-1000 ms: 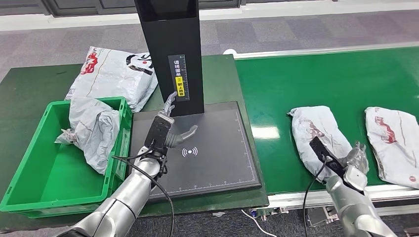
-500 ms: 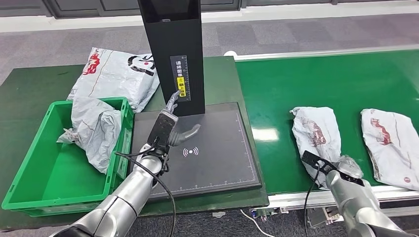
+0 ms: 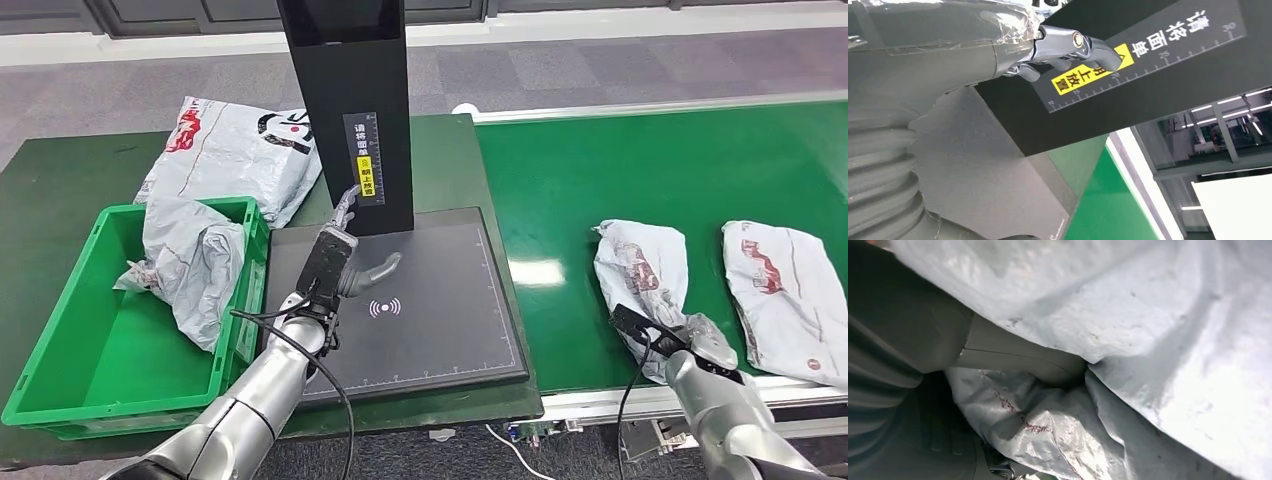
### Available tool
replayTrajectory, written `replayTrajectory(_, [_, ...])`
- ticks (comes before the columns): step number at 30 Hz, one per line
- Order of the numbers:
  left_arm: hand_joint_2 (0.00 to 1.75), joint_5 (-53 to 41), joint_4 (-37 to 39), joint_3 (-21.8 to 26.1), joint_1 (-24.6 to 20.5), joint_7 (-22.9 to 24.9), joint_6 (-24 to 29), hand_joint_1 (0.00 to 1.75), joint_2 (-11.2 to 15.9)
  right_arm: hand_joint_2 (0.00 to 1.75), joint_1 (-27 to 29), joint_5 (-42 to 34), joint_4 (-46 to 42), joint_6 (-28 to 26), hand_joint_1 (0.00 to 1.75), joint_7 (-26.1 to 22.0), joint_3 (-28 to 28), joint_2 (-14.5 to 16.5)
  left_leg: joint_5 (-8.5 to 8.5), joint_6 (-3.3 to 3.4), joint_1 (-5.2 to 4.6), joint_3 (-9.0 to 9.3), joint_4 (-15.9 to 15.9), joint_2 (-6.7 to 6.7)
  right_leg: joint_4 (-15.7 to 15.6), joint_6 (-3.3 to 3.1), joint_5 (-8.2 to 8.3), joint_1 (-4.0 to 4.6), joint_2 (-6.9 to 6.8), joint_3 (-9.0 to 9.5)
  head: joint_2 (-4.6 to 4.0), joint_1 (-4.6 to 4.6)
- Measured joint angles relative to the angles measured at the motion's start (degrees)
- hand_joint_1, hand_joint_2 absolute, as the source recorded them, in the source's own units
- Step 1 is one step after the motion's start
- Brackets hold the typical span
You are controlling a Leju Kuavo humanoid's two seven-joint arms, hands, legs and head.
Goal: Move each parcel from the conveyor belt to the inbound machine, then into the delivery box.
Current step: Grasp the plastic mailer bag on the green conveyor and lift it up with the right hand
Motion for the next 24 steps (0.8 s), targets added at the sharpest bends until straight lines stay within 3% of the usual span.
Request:
replayTrajectory(8, [1.75,-0.07,-0.78,0.00,0.94,0.53,0.41,0.00,0.67,1.75,0.06,-1.16,-0.01,-3.32,1.75,-1.81,0.00,0.99,0.01,-0.01,0.00,-0.01,-0.01,0.05,0.03,-0.01,0.01,-0.01,0.03,-0.05,0.00,0.01])
replayTrajectory(13, [1.75,-0.77,-2.00,0.02,2.07,1.41,1.99,0.00,1.34,1.75,1.37,-7.65,-2.57,-16.75,1.75,-12.09,-0.02,2.44,0.04,-0.01,-0.03,-0.12,-0.01,0.02,0.10,-0.02,0.03,-0.14,0.03,-0.18,0.00,-0.01])
replayTrajectory(18, [1.75,-2.29,-3.29,0.37,2.81,1.61,3.51,0.00,1.75,1.75,5.00,-20.32,-16.61,-23.48,1.75,-20.24,0.40,5.01,0.14,0.02,-0.03,-0.30,-0.01,-0.35,0.13,-0.01,-0.02,-0.14,-0.36,-0.25,0.00,0.00])
replayTrajectory(24, [1.75,-2.70,-3.60,1.26,2.82,1.29,4.43,0.00,1.80,1.75,8.37,-25.64,-30.77,-23.23,1.75,-21.07,3.93,6.50,0.12,0.01,-0.04,-0.39,-0.01,-0.35,0.12,0.02,-0.07,-0.15,-0.35,-0.34,0.00,-0.01])
